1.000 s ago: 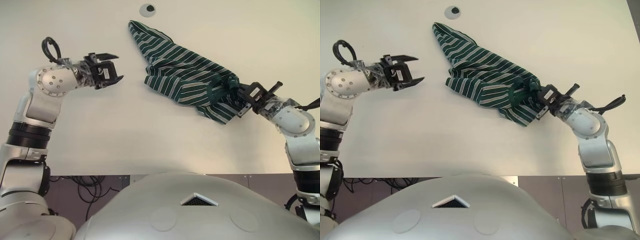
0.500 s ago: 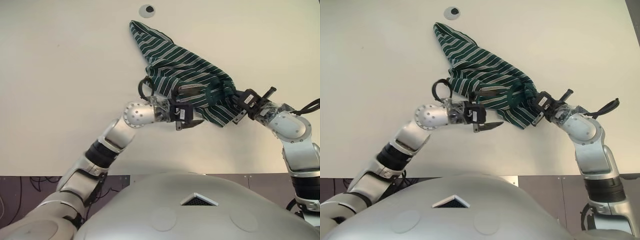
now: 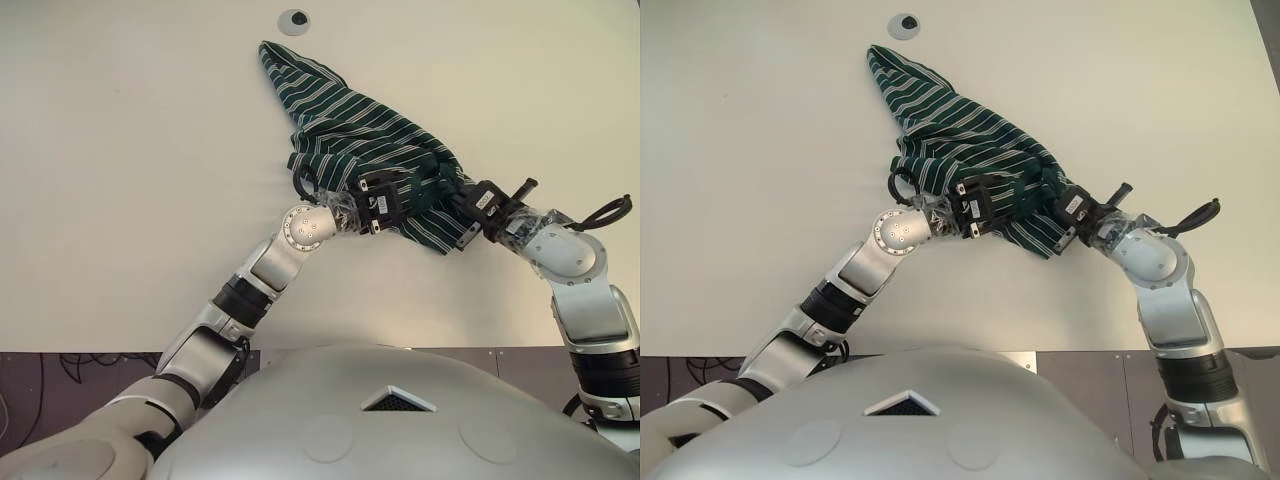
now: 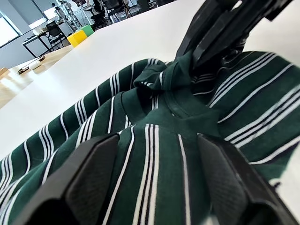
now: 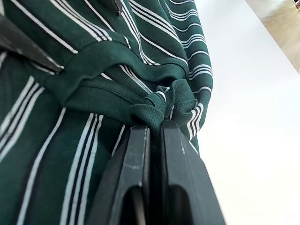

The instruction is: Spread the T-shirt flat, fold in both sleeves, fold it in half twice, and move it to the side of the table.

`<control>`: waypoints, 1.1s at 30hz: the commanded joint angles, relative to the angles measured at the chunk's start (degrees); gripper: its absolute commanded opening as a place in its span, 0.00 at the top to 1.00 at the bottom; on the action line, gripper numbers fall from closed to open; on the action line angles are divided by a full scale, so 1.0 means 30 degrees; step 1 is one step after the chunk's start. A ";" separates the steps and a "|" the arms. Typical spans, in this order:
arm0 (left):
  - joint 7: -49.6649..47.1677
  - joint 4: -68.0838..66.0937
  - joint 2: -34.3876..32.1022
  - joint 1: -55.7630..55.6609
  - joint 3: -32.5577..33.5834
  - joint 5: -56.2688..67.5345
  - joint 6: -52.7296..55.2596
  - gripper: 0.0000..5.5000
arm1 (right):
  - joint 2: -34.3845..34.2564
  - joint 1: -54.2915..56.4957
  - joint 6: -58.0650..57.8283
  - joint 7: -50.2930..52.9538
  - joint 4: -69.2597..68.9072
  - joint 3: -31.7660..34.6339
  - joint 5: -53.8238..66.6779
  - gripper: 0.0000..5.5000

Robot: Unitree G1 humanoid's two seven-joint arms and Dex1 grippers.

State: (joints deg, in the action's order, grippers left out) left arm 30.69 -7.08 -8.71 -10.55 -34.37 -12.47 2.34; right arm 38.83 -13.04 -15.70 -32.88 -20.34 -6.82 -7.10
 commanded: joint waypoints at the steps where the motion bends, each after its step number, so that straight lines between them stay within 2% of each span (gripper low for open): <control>1: 0.0430 -0.0508 -0.0149 -0.0070 -0.0370 -0.0442 0.0403 0.44 | -0.0142 0.0264 -0.0315 0.0010 -0.0163 0.0021 -0.0149 0.99; 13: 0.2495 0.2669 -0.1376 0.0712 -0.0869 0.0222 0.0180 0.44 | -0.0177 0.0450 -0.0734 0.0166 0.0035 0.0046 -0.0142 0.99; 21: 0.2132 0.2289 -0.1344 0.0608 -0.0840 -0.0395 0.0443 0.44 | -0.0164 0.0356 -0.0884 0.0204 -0.0083 0.0062 -0.0129 0.99; 25: 0.1064 0.1446 -0.0867 0.0356 -0.0420 -0.0673 0.0638 0.56 | -0.0146 0.0324 -0.0848 0.0140 -0.0189 0.0002 -0.0107 0.99; 29: 0.0605 0.1230 -0.0440 0.0325 -0.0055 -0.0425 0.0568 0.63 | -0.0156 0.0278 -0.0834 0.0112 -0.0229 -0.0056 -0.0106 0.99; 33: 0.0399 0.1097 -0.0291 0.0353 0.0109 -0.0449 0.0614 0.76 | -0.0176 0.0249 -0.0827 0.0113 -0.0233 -0.0133 -0.0128 0.99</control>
State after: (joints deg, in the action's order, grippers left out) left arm 32.56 -3.41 -10.11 -9.12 -34.59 -13.68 3.53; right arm 38.77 -12.47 -17.85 -32.29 -20.31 -6.96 -7.21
